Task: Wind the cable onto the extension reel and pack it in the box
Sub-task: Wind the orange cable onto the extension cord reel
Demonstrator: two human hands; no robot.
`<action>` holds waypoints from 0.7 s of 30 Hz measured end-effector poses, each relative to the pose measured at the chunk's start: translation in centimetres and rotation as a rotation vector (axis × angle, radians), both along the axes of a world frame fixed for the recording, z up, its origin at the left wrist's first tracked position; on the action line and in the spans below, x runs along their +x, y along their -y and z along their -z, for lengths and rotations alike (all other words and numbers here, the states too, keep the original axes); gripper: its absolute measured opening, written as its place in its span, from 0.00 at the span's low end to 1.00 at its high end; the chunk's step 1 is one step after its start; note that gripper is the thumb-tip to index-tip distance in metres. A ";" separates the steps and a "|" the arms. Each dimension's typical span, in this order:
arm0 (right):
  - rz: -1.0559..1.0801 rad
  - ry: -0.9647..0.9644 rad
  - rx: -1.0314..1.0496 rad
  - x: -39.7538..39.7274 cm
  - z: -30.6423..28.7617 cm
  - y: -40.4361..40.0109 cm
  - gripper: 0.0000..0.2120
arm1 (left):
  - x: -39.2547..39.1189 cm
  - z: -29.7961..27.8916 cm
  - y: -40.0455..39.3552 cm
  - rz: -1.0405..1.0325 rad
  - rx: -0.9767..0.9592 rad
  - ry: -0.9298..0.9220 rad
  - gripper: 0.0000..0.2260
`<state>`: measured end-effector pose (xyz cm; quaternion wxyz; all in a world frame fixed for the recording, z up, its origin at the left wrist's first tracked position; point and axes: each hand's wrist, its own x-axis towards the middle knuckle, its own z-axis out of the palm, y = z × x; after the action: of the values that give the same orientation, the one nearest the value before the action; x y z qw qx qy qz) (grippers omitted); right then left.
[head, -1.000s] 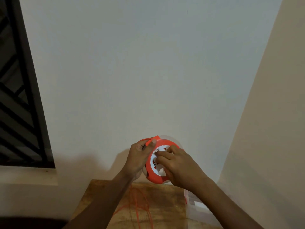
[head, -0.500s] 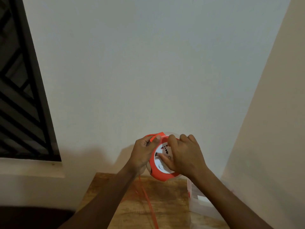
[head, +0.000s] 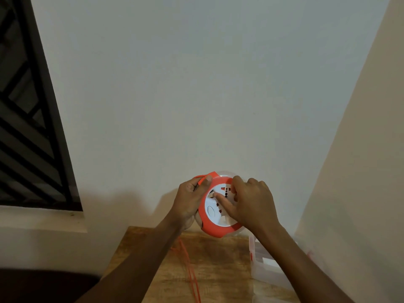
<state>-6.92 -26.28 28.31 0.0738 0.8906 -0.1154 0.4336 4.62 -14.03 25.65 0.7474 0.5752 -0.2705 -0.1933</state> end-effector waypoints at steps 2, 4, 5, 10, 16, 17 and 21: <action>-0.023 0.040 -0.045 -0.1 -0.1 0.1 0.21 | 0.0 -0.2 0.0 -0.002 -0.006 -0.005 0.13; -0.067 0.028 -0.098 -0.4 0.0 0.3 0.20 | 0.3 -0.3 0.0 -0.020 -0.017 -0.016 0.14; -0.080 -0.006 -0.121 -0.6 0.1 0.5 0.20 | 0.5 -0.3 -0.1 -0.028 -0.027 -0.022 0.14; -0.042 -0.265 -0.255 -1.1 0.4 0.3 0.20 | 1.4 -0.3 -0.6 -0.059 -0.031 0.006 0.14; -0.219 -0.423 -0.392 -0.6 0.2 -1.0 0.31 | 1.1 0.1 -0.7 -0.047 0.019 0.094 0.15; -0.230 -0.435 -0.411 -0.5 0.5 -1.1 0.32 | 0.9 0.0 -0.6 -0.043 0.022 0.104 0.16; -0.202 -0.302 -0.484 0.0 1.3 -1.0 0.28 | 0.5 -0.1 -0.3 -0.003 0.011 0.161 0.18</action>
<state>-6.95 -25.24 27.01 0.2565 0.9087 0.0927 0.3161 5.11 -13.72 25.71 0.7204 0.5933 -0.3279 -0.1465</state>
